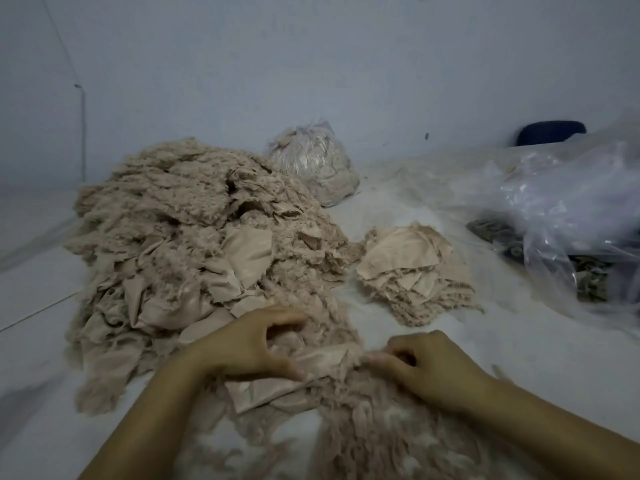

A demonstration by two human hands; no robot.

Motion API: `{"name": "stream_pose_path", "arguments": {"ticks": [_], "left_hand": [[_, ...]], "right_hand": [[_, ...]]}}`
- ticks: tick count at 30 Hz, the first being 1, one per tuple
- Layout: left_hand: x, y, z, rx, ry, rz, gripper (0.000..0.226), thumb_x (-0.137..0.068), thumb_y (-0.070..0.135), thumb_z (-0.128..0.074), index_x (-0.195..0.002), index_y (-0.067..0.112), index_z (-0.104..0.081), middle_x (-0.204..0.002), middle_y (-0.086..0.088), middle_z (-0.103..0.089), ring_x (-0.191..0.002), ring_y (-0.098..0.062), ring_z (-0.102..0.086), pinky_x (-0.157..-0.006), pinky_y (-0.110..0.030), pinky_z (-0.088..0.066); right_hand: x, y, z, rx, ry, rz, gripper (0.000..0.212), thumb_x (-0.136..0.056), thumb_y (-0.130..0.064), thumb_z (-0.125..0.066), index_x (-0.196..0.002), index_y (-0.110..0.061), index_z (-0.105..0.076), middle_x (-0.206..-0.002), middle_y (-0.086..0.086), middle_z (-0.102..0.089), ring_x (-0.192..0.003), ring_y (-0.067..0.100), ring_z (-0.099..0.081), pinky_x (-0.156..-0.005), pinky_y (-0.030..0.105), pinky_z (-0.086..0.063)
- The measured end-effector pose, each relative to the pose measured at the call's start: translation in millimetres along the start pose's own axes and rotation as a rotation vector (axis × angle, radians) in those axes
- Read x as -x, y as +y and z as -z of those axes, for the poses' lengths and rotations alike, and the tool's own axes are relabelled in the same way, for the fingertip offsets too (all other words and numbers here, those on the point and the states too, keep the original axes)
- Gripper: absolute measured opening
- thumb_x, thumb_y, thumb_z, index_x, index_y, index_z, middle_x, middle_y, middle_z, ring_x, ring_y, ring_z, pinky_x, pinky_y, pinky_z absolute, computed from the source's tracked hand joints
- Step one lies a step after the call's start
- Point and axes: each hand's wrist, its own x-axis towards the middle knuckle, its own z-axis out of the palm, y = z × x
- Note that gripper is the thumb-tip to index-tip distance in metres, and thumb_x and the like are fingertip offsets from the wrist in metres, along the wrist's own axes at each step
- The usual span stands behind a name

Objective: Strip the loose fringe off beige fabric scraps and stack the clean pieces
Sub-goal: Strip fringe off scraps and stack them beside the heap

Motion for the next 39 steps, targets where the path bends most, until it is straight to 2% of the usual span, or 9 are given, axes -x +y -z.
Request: {"name": "stream_pose_path", "arguments": {"ticks": [5,11,16,18,21,25,29,33,39], "left_hand": [[-5,1,-8,-0.037,0.125,-0.069,0.005,-0.087,0.020,-0.067,-0.083,0.021,-0.069,-0.097,0.011,-0.065,-0.093,-0.002,-0.058,-0.082,-0.014,-0.044],[-2,6,4,-0.005,0.333,-0.131,0.024,-0.092,0.026,-0.059,-0.072,0.027,-0.046,-0.062,0.016,-0.047,-0.059,0.000,-0.041,-0.058,-0.019,-0.031],[-13,32,2,0.208,0.298,-0.249,0.019,-0.083,0.014,-0.069,-0.073,0.023,-0.055,-0.067,0.015,-0.053,-0.065,0.001,-0.046,-0.062,-0.017,-0.037],[-22,47,-14,0.310,0.352,-0.278,0.016,-0.079,0.019,-0.068,-0.072,0.022,-0.053,-0.068,0.013,-0.053,-0.067,-0.002,-0.048,-0.063,-0.019,-0.038],[-33,51,-29,0.451,0.388,-0.232,0.017,-0.077,0.026,-0.070,-0.073,0.024,-0.054,-0.072,0.009,-0.057,-0.070,-0.006,-0.051,-0.065,-0.022,-0.042],[-40,30,-16,0.328,0.342,-0.017,0.030,-0.084,0.042,-0.063,-0.074,0.014,-0.059,-0.061,0.013,-0.051,-0.059,-0.005,-0.045,-0.057,-0.018,-0.037],[-43,20,-17,0.526,0.304,-0.049,0.029,-0.093,0.018,-0.057,-0.066,0.016,-0.046,-0.055,0.013,-0.041,-0.051,-0.002,-0.037,-0.049,-0.018,-0.030],[-49,26,-32,0.605,0.316,-0.079,0.020,-0.097,0.012,-0.048,-0.077,0.013,-0.050,-0.060,0.012,-0.049,-0.055,0.000,-0.043,-0.050,-0.016,-0.036],[-51,22,-39,0.896,0.661,0.085,0.028,-0.099,0.018,-0.044,-0.073,0.009,-0.045,-0.045,0.003,-0.037,-0.033,-0.005,-0.027,-0.032,-0.016,-0.024]], "right_hand": [[-30,-31,-21,-0.277,0.001,0.023,0.020,-0.078,-0.051,-0.071,-0.086,-0.035,-0.062,-0.080,-0.009,-0.062,-0.068,-0.001,-0.054,-0.060,0.013,-0.040],[-48,-19,-19,-0.661,0.316,-0.139,0.022,-0.095,-0.020,-0.057,-0.074,-0.012,-0.059,-0.069,-0.002,-0.069,-0.061,0.008,-0.060,-0.061,0.029,-0.048],[-55,-30,-13,-1.070,-0.006,-0.274,0.055,-0.075,-0.059,-0.059,-0.090,-0.007,-0.067,-0.080,0.008,-0.072,-0.069,0.019,-0.068,-0.063,0.033,-0.055],[-57,-34,-13,-1.167,-0.139,-0.254,0.061,-0.072,-0.055,-0.067,-0.100,-0.001,-0.068,-0.089,0.022,-0.066,-0.078,0.030,-0.064,-0.063,0.034,-0.053],[-58,-29,-11,-1.287,0.005,-0.140,0.038,-0.076,-0.036,-0.069,-0.091,0.000,-0.066,-0.087,0.024,-0.060,-0.076,0.031,-0.058,-0.066,0.034,-0.049],[-56,-16,-17,-1.327,0.162,-0.020,0.004,-0.075,-0.021,-0.071,-0.077,-0.017,-0.069,-0.079,0.009,-0.068,-0.074,0.021,-0.064,-0.065,0.028,-0.054],[-54,-7,-15,-1.379,-0.047,-0.113,0.036,-0.072,-0.018,-0.075,-0.104,-0.002,-0.065,-0.092,0.016,-0.069,-0.076,0.024,-0.065,-0.065,0.029,-0.055],[-51,-10,-18,-1.163,-0.095,-0.150,0.035,-0.075,-0.035,-0.074,-0.090,-0.004,-0.070,-0.077,0.011,-0.067,-0.062,0.017,-0.061,-0.054,0.023,-0.049],[-54,-5,-19,-1.034,0.078,-0.146,0.017,-0.091,-0.015,-0.062,-0.074,-0.013,-0.061,-0.060,0.000,-0.052,-0.048,0.007,-0.048,-0.045,0.017,-0.039]]}}
